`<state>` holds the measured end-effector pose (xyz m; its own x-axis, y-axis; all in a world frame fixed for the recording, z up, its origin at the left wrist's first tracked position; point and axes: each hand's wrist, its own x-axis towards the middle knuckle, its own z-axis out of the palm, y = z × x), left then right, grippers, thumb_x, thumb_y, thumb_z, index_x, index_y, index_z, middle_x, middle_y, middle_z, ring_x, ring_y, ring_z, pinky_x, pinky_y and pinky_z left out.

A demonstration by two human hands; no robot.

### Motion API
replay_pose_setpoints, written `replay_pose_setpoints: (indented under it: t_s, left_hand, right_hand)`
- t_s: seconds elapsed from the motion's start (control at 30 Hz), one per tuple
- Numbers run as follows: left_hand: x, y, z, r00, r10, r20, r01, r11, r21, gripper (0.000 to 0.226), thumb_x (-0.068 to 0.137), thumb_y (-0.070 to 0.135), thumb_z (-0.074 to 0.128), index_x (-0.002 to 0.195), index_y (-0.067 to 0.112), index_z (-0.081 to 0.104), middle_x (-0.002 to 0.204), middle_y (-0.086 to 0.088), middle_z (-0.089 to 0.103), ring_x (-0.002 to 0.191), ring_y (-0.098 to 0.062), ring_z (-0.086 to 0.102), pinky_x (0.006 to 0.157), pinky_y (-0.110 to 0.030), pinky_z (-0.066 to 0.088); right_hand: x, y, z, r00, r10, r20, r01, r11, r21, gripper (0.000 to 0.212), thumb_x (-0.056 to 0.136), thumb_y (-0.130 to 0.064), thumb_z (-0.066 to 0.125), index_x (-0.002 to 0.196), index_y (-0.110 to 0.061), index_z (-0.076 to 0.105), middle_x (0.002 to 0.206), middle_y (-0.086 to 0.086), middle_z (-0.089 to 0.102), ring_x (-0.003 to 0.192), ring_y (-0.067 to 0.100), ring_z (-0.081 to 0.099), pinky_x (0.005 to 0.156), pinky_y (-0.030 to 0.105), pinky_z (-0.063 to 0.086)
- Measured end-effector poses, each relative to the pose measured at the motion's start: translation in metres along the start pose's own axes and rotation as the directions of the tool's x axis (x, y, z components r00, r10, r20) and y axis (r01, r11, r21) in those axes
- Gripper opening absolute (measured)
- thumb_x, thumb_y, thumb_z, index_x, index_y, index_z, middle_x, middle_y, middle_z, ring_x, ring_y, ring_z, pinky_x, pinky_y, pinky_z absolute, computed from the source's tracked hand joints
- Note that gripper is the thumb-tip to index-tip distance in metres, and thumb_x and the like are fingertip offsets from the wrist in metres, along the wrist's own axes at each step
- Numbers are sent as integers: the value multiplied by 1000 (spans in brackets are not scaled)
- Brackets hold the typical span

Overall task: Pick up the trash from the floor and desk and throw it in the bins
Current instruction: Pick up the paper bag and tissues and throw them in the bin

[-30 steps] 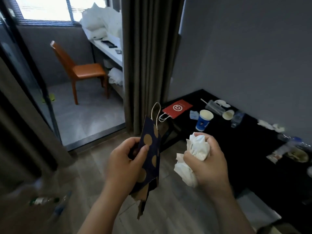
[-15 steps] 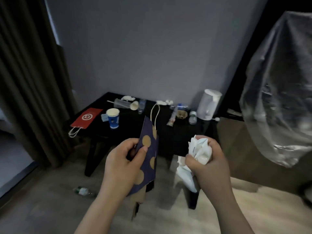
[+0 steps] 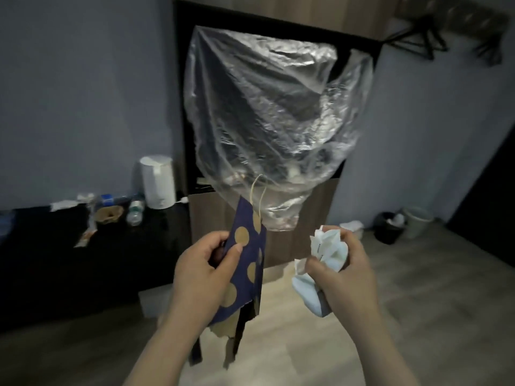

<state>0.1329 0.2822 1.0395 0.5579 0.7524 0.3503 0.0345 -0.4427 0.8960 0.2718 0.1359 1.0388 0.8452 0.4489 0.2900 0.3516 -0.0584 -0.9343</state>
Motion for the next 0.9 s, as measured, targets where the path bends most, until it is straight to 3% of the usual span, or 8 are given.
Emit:
replay_pose_setpoints:
  t_s: [0.1,0.27,0.33,0.47,0.57,0.63,0.77,0.9]
  left_hand:
    - [15,11,64,993,33,115,-31,999,-24,11,89,21,62,86,30,68,76,12,70,70,-8,65,56,-24,49]
    - [43,15,144,960,73,271,-62,997,-48,12,89,21,61,86,32,67,77,19,69,72,0,63,56,-10,44]
    - [57,14,173,942,71,328,-46,996,-82,14,90,21,62,85,32,67,78,18,70,73,-2,64,57,-15,48]
    - [96,10,227,908,98,407,-53,991,-119,14,90,23,62,87,36,67,83,16,71,78,-5,66,65,-28,55]
    - [135,6,263,877,129,463,-54,984,-172,13,90,22,62,87,33,67,83,10,72,78,-10,67,69,-41,56]
    - [166,3,284,860,159,484,-72,979,-193,12,90,21,62,88,32,67,81,13,71,76,-6,67,67,-39,57]
    - [229,-5,323,827,206,524,-103,970,-219,13,90,21,61,88,32,67,82,19,69,76,0,64,57,-17,50]
    - [272,-18,364,810,201,552,-88,971,-224,12,89,19,63,87,29,68,76,9,70,71,-6,64,56,-21,48]
  right_hand:
    - [20,21,-54,988,39,-148,-45,998,-35,42,57,-26,66,97,-38,59,86,-12,66,71,-1,63,54,11,45]
    - [44,52,-111,953,104,-284,-125,990,-57,44,60,-28,63,101,-40,58,93,-11,65,78,3,64,61,19,47]
    - [57,64,-125,937,117,-330,-145,987,-63,42,62,-25,65,100,-40,59,94,-9,65,78,5,64,62,22,49]
    - [98,85,-147,904,103,-415,-152,985,-87,39,69,-9,69,97,-36,60,93,-4,66,71,2,63,54,10,46]
    - [137,97,-154,877,102,-469,-179,976,-123,40,68,-12,70,98,-37,59,97,-4,65,76,5,63,57,15,45]
    - [165,104,-155,863,107,-494,-200,970,-140,42,69,-10,70,98,-39,59,97,-5,65,77,5,63,60,18,45]
    - [221,114,-155,830,120,-544,-243,957,-160,43,63,-18,69,97,-42,59,92,-10,66,74,2,63,60,19,45]
    - [266,135,-157,808,145,-571,-277,949,-150,45,66,-11,71,98,-41,60,90,-9,66,70,3,63,61,20,46]
